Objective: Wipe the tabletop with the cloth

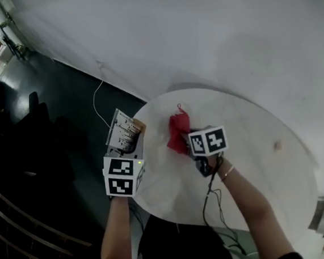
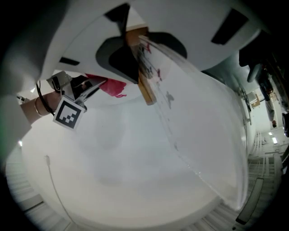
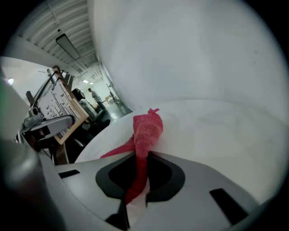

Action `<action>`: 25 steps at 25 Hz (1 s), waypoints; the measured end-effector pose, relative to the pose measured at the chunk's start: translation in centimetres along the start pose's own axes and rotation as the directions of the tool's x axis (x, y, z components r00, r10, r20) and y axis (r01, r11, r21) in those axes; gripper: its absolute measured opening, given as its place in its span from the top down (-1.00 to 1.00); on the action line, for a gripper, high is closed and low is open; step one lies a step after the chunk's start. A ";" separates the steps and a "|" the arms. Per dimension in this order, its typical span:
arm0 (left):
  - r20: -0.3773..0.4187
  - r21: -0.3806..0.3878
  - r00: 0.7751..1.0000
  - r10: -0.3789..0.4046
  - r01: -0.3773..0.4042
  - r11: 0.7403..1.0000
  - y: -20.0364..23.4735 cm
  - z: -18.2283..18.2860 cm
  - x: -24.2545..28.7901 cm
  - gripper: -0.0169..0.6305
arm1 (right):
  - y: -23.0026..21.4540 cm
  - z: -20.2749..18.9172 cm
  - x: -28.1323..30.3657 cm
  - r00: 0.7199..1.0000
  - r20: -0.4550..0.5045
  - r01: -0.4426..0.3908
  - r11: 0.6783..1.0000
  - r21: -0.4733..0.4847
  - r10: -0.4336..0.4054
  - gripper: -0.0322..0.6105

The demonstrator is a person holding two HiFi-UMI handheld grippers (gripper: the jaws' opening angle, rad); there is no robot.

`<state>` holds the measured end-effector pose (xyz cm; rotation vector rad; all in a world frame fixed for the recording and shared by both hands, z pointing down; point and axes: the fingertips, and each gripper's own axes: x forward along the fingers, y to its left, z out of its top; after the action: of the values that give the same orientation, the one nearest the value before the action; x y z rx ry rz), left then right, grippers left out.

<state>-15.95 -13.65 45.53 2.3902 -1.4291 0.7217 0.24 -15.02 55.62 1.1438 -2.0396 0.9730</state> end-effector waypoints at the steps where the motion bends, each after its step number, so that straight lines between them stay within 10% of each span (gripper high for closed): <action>1: 0.001 0.012 1.000 -0.014 0.014 1.000 -0.9 0.4 0.5 0.75 | -1.8 -0.4 -0.9 1.000 -0.001 0.024 1.000 0.016 -0.024 0.76; 11: 0.001 0.096 0.993 -0.120 0.119 0.988 -6.2 3.2 3.7 0.75 | -15.2 -4.0 -9.9 0.965 0.042 0.244 0.948 0.202 -0.257 0.76; 25: -0.034 0.195 0.975 -0.219 0.222 0.955 -10.9 5.2 6.8 0.75 | -14.4 -2.6 -20.0 0.888 0.361 0.097 0.884 0.457 -0.285 0.76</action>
<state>-2.23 -15.89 45.17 2.6353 -1.1059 0.8532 22.31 -9.20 45.93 1.9022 -2.0187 1.1869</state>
